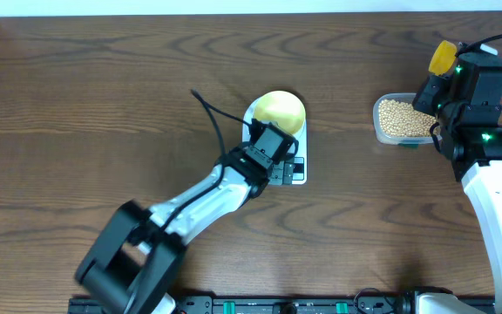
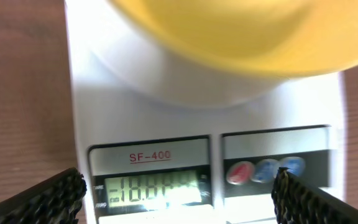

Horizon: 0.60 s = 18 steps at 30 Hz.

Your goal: Scoop item into bowl and weigh 50g on scale

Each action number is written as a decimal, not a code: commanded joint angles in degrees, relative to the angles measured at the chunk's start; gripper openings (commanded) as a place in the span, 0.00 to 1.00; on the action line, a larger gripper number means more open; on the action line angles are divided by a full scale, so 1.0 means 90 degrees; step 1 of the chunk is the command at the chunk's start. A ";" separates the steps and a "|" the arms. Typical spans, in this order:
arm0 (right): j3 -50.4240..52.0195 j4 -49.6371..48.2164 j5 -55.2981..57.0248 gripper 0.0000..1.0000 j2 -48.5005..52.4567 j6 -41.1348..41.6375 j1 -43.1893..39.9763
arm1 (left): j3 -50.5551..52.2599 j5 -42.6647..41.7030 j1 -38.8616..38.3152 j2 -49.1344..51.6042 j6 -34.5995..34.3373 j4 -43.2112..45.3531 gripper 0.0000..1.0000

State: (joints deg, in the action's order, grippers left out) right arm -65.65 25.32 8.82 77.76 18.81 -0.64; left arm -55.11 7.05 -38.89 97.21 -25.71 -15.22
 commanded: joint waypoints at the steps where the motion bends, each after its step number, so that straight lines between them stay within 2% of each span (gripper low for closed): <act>1: -0.0107 0.0019 0.0027 0.01 0.0029 -0.0049 -0.0015 | -0.0034 -0.0095 -0.0007 -0.0801 -0.0032 -0.0073 0.98; 6: -0.0107 0.0121 0.0027 0.01 0.0029 -0.0049 -0.0015 | -0.0032 -0.0005 0.0010 -0.1649 0.0206 -0.0457 0.98; 11: -0.0107 0.0141 0.0027 0.01 0.0029 -0.0053 -0.0015 | -0.0032 0.0311 0.0010 -0.2132 0.0979 -0.1035 0.98; 15: -0.0107 0.0267 0.0029 0.01 0.0029 -0.0126 -0.0015 | -0.0029 0.1180 0.0010 -0.2152 0.1195 -0.1530 0.98; 18: -0.0100 0.0357 0.0029 0.01 0.0032 -0.0517 -0.0015 | -0.0027 0.1889 0.0010 -0.2113 0.1192 -0.1902 0.98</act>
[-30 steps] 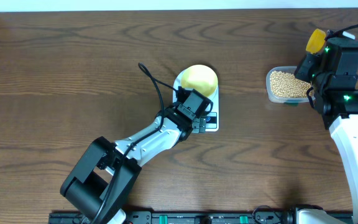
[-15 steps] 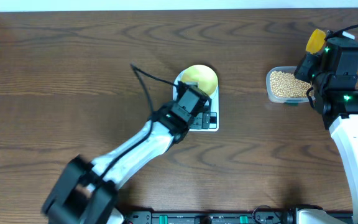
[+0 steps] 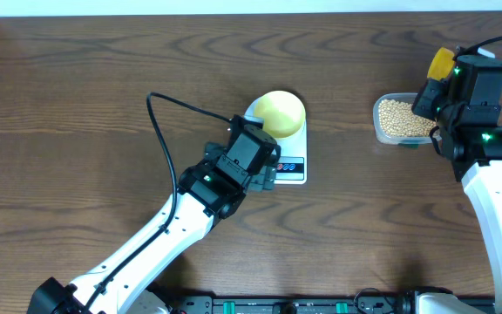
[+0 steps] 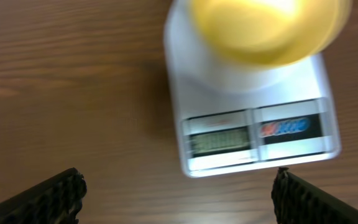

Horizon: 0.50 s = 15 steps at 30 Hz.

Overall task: Scoop item into bowl and weigh 50g on scale
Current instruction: 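Withdraw the left gripper back and left from the scale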

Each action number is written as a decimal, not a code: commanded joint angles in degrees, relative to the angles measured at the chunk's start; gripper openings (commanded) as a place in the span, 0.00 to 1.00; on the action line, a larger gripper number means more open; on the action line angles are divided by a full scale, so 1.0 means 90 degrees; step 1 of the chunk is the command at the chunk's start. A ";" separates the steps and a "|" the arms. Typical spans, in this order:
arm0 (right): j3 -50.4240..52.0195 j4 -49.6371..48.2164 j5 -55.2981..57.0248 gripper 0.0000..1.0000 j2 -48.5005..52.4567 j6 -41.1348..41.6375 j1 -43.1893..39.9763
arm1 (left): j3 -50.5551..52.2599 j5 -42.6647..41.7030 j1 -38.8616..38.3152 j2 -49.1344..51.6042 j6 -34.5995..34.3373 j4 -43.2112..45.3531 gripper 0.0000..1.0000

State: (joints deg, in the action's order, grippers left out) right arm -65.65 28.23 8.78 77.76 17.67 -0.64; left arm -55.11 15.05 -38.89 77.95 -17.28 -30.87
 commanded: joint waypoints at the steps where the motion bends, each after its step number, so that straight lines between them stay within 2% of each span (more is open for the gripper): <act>1: -0.0097 0.0068 0.0032 0.01 0.0032 -0.0401 -0.0015 | -0.0027 0.1173 0.0010 0.0036 0.0253 -0.0284 0.98; 6: -0.0097 0.0136 0.0027 0.01 0.0032 -0.0323 -0.0012 | -0.0022 0.1132 0.0151 0.0049 0.0012 -0.0379 0.98; 8: -0.0097 0.0124 0.0007 0.01 0.0032 -0.0325 -0.0012 | -0.0022 0.0838 0.0364 0.0049 -0.0270 -0.0437 0.98; 12: -0.0097 0.0153 -0.0019 0.01 0.0027 -0.0325 -0.0015 | -0.0022 -0.0726 0.1141 0.0049 -0.1195 -0.0646 0.98; 15: -0.0097 0.0148 -0.0039 0.01 -0.0012 -0.0323 -0.0015 | -0.0022 -0.1681 0.1678 0.0049 -0.1239 -0.0512 0.98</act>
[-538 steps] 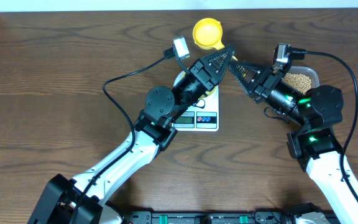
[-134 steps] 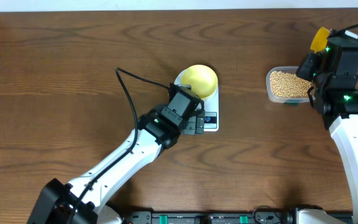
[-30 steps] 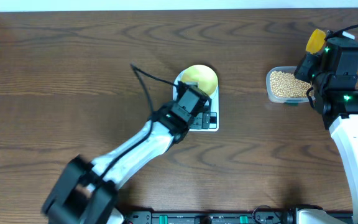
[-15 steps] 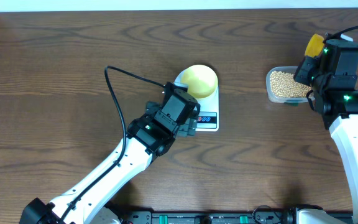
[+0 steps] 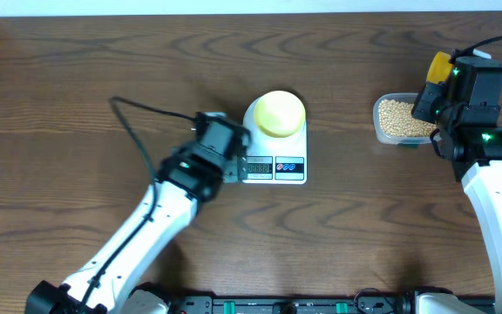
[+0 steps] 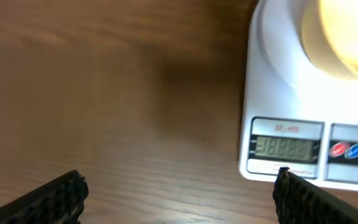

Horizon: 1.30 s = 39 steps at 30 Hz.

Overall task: Scoop item into bowl and weigh 50g on scale
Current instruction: 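Withdraw the left gripper back and left from the scale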

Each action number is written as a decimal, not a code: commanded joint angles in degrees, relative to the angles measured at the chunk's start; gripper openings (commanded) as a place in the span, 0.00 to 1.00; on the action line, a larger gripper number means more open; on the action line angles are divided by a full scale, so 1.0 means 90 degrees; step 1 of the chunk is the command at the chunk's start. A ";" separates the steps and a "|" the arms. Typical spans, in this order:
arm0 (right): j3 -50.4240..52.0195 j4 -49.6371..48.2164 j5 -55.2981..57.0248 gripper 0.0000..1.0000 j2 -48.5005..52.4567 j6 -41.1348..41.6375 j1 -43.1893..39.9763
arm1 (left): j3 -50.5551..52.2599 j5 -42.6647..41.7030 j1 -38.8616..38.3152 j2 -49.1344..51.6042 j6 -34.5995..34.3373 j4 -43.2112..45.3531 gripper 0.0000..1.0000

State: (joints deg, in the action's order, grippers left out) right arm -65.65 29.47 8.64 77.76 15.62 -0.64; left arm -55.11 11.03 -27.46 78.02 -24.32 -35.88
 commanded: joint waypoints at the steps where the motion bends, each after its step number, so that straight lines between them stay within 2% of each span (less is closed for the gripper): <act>1: -0.0097 0.0010 -0.0022 0.01 -0.0012 -0.0097 -0.0015 | -0.0022 -0.1304 0.0578 0.0041 -0.0459 0.0100 0.98; 8: -0.0097 -0.0017 -0.0010 0.01 -0.0012 -0.0102 -0.0019 | -0.0022 -0.1297 0.1066 0.0044 -0.0449 0.0206 0.98; 32: -0.0097 -0.0177 0.0192 0.01 0.0100 -0.0097 -0.0019 | -0.0022 -0.1428 0.1073 0.0061 -0.0454 0.0206 0.98; 39: -0.0097 0.0095 -0.0372 0.01 0.0100 0.0175 -0.0012 | -0.0022 -0.1724 0.1073 0.0066 -0.0289 0.0185 0.98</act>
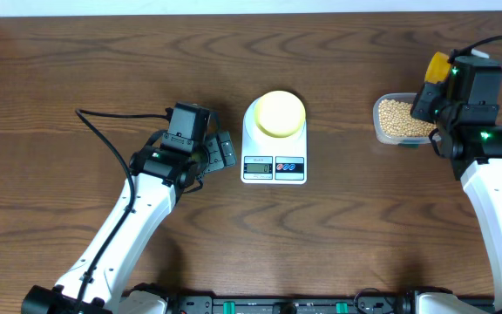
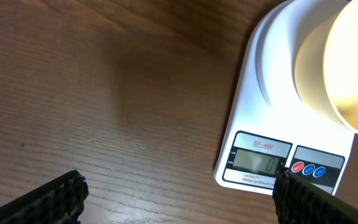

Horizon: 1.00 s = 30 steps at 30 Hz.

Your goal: Scoop item into bowl and weigh 50g on scale

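A white scale (image 1: 274, 148) stands mid-table with an empty yellow bowl (image 1: 278, 114) on its platform; in the left wrist view the scale's (image 2: 278, 124) display reads 0 beside the bowl (image 2: 344, 74). My left gripper (image 1: 219, 150) is open just left of the scale, over bare table, with its fingertips (image 2: 48, 199) wide apart and nothing between them. At the right, a clear container of yellow beans (image 1: 401, 119) sits on the table. My right gripper (image 1: 438, 74) hangs over its right end, shut on a yellow scoop (image 1: 440, 63).
Dark wooden table (image 1: 103, 78) all around. A black cable (image 1: 111, 139) trails from the left arm across the table's left half. A dark rail runs along the near edge.
My left gripper has drawn further left, off the scale's left edge, and stands over bare wood. The scale's display now reads 0. The right arm holds still.
My left gripper was first right at the scale's display and buttons, fingers open. It then stood back from the scale, later at its left edge, and now clear of it on the left. The right gripper stayed over the bean container with the scoop throughout.
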Each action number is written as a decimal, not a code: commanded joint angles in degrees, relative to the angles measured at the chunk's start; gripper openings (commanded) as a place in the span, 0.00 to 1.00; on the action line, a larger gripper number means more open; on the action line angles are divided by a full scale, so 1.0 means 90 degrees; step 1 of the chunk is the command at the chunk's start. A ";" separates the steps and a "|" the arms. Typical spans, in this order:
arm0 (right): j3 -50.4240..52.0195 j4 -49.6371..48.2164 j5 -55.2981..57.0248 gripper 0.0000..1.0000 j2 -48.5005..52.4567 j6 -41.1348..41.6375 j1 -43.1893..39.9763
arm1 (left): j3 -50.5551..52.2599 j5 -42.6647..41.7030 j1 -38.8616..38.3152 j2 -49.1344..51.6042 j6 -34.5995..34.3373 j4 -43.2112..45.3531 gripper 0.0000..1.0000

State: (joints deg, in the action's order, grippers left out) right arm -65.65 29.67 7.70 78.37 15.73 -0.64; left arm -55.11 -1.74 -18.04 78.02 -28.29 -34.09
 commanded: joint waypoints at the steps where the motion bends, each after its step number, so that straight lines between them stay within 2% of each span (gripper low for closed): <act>1: -0.0097 0.0129 -0.0369 0.01 0.0032 0.0306 -0.0012 | -0.0022 -0.0588 0.0027 0.0066 0.0447 0.0000 0.98; 4: -0.0097 0.0296 -0.0471 0.01 0.0029 0.0318 -0.0015 | -0.0022 -0.1430 -0.0034 0.0066 0.1581 0.0010 0.98; 8: -0.0097 0.0454 -0.0464 0.01 0.0032 -0.0056 -0.0053 | -0.0022 -0.1591 -0.0209 0.0066 0.2611 0.0058 0.98; 17: -0.0097 0.0736 -0.0318 0.01 0.0034 -0.0114 -0.0415 | -0.0022 -0.2142 -0.0369 0.0066 0.2771 0.0287 0.98; 22: -0.0097 0.0806 -0.1025 0.01 0.0034 -0.0369 -0.0821 | -0.0022 -0.3179 -0.0369 0.0066 0.3606 0.0318 0.98; 26: -0.0097 0.0806 -0.1353 0.01 0.0034 -0.0500 -0.0981 | -0.0022 -0.2783 -0.0369 0.0066 0.3621 0.0347 0.98; 30: -0.0097 0.0804 -0.1353 0.01 0.0034 -0.0617 -0.0979 | -0.0022 -0.1525 -0.0551 0.0066 0.3623 0.0347 0.98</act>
State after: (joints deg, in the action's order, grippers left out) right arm -65.65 36.84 -2.63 78.37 12.19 -9.21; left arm -55.11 -24.16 -21.63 78.02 2.50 -31.05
